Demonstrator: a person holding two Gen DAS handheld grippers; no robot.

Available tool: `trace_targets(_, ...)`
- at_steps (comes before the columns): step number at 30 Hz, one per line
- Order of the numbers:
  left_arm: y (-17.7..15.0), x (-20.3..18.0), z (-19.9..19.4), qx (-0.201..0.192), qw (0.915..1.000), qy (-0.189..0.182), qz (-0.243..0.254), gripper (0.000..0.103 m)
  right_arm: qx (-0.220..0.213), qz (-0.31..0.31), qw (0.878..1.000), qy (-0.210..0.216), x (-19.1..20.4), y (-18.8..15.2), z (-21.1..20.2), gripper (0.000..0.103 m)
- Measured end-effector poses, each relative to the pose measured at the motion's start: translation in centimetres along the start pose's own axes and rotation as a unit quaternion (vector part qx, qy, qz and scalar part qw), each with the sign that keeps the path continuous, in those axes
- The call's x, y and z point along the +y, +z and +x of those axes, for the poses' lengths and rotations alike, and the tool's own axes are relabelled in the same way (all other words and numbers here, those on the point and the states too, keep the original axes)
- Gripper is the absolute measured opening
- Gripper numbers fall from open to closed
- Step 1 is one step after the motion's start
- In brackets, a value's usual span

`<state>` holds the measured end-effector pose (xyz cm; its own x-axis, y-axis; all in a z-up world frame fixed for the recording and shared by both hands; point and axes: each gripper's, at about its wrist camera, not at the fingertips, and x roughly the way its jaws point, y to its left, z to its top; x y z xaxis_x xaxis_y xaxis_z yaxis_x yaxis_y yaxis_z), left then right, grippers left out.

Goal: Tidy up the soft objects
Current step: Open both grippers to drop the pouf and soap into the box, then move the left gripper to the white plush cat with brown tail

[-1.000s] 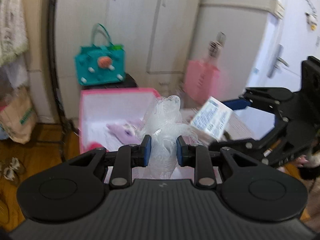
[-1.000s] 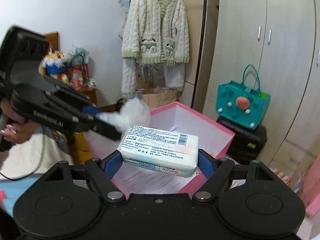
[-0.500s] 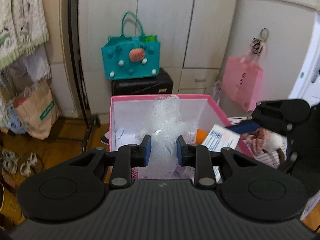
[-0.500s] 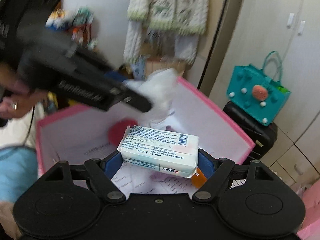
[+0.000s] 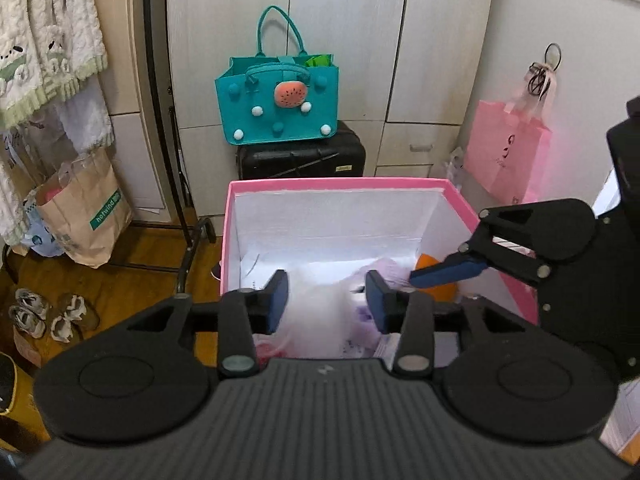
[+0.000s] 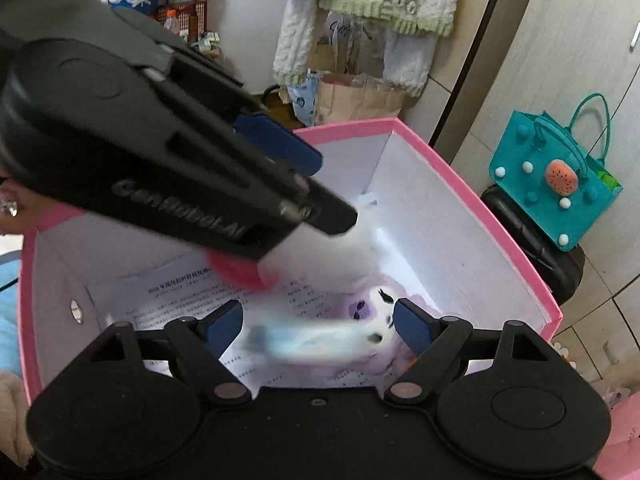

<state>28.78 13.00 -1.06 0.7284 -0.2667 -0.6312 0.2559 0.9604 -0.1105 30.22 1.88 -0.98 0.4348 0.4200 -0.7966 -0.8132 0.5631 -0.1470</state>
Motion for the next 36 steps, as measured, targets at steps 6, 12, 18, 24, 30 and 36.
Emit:
trace_targets(6,-0.2,0.2,-2.9,-0.022,0.9997,0.000,-0.005,0.047,-0.038,0.037,0.999,0.000,-0.4,-0.8,-3.6,0.086)
trace_targets(12,-0.5,-0.1,-6.1,-0.030,0.9994,-0.017,-0.006,0.053,-0.076,0.117,0.990,0.000,-1.2,-2.6,-9.7,0.086)
trace_targets(18,-1.0,-1.6,-9.1,-0.026,0.9986,-0.045,0.001,0.056,-0.097,0.166,0.981,-0.007,-1.6,-4.6,-14.9,0.086)
trace_targets(24,-1.8,-3.4,-12.5,-0.018,0.9964,-0.081,0.015,0.061,-0.097,0.186,0.978,-0.012,-1.0,-6.6,-18.0,0.086)
trace_targets(30,-3.0,-5.6,-15.3,-0.014,0.9937,-0.102,0.046,0.064,-0.100,0.196,0.975,-0.031,0.3,-8.9,-21.0,0.086)
trace_targets(36,-4.5,-7.7,-17.1,-0.011,0.9896,-0.125,0.070,0.067,-0.096,0.201,0.974,-0.049,1.7,-11.3,-23.0,0.086)
